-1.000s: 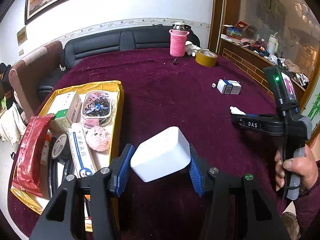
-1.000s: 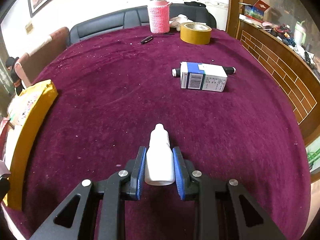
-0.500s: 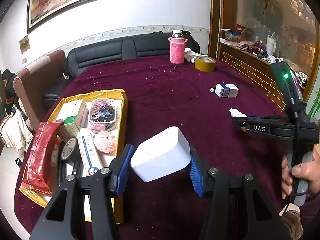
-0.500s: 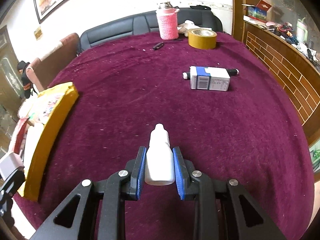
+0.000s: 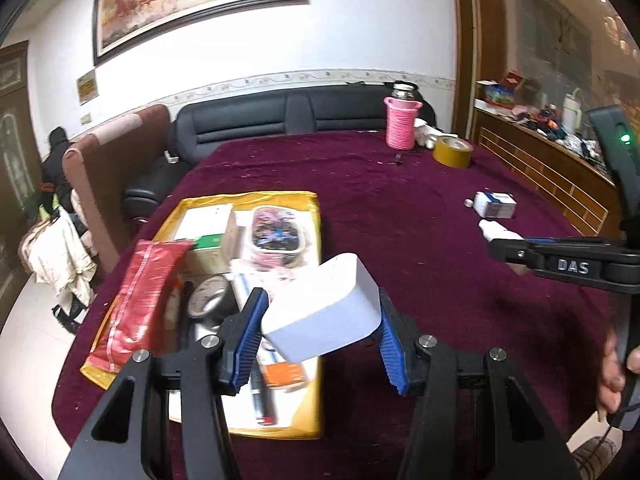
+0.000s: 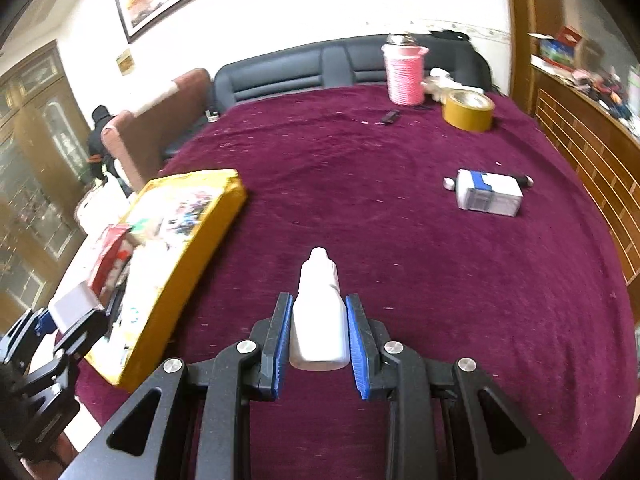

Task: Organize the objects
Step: 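Carry the white charger and white bottle over the yellow tray with both grippers, then lower the charger and bottle into the tray and open both grippers, then move both grippers back toward the black marker and medicine box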

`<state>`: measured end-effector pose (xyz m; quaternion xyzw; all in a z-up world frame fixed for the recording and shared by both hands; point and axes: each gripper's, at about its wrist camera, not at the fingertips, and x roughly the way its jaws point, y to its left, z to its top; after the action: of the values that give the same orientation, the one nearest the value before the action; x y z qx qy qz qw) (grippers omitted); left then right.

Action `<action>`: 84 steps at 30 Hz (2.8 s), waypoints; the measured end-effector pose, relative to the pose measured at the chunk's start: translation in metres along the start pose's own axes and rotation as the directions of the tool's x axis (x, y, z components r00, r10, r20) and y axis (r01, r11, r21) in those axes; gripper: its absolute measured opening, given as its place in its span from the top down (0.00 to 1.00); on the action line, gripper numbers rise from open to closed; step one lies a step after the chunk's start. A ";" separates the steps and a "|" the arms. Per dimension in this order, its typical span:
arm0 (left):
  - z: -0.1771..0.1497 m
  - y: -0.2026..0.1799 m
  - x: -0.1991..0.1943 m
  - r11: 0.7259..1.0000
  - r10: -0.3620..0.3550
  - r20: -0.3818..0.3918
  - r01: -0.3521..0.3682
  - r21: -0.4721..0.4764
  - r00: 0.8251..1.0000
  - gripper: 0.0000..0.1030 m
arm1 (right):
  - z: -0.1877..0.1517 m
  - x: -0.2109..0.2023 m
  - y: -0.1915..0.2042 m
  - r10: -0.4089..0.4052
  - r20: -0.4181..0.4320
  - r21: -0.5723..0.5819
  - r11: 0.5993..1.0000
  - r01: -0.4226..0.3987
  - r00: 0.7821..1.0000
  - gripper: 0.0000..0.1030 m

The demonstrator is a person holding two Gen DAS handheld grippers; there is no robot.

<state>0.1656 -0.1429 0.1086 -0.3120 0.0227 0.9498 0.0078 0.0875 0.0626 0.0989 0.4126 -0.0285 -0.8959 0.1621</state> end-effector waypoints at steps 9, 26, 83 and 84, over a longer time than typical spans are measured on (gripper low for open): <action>-0.009 0.043 0.004 0.995 0.075 -0.001 -0.075 -0.061 0.997 0.50 | 0.008 0.006 0.057 0.083 -0.023 -0.074 0.994 -0.085 0.996 0.72; -0.031 0.102 0.037 0.982 0.099 -0.087 -0.112 -0.155 0.991 0.50 | 0.009 0.053 0.160 0.178 -0.142 -0.208 0.956 -0.205 0.974 0.72; -0.004 0.043 0.027 0.971 0.231 -0.025 -0.229 0.069 0.973 0.14 | 0.019 0.054 0.023 0.172 -0.025 0.105 0.980 -0.169 0.985 0.19; -0.002 0.039 0.028 0.971 0.229 -0.028 -0.227 0.074 0.973 0.14 | 0.019 0.054 0.015 0.169 -0.024 0.118 0.979 -0.165 0.985 0.19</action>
<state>0.1434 -0.1822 0.0916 -0.3242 0.0921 0.9371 -0.0908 0.0447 0.0299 0.0745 0.4325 -0.1119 -0.8689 0.2131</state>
